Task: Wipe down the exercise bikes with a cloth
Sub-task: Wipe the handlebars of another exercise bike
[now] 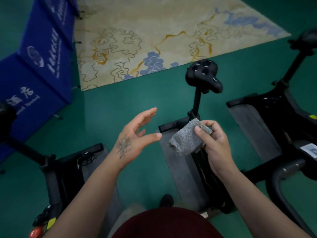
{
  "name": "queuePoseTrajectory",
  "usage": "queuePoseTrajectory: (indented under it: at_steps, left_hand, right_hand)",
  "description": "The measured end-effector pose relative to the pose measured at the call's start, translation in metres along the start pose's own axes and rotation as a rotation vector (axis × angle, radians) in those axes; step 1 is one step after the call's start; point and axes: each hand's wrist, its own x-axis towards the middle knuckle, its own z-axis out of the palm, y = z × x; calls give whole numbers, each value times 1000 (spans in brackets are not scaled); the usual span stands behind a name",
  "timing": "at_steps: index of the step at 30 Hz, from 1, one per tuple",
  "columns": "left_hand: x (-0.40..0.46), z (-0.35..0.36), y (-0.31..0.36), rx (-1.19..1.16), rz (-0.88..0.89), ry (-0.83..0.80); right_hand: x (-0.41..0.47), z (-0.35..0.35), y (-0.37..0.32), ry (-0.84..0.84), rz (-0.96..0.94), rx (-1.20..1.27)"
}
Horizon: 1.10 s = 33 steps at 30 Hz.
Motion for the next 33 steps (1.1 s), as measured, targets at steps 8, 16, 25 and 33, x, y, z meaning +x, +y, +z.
queuePoseTrajectory:
  at_steps: [8,16,25,33]
  left_hand:
    - [65,25,9,303,155,-243]
    - [120,50,25,392,331,-559]
    - [128,132,27,382,512,-965]
    - [75,197,32,331,643,-1267]
  right_hand:
    - [-9,-25,-1,246,-19,28]
    - [-42,-26,-7,601,-74,36]
    - [-123,-10,3,1024,-147,-37]
    - [-211,13,16,1417,-145,-2]
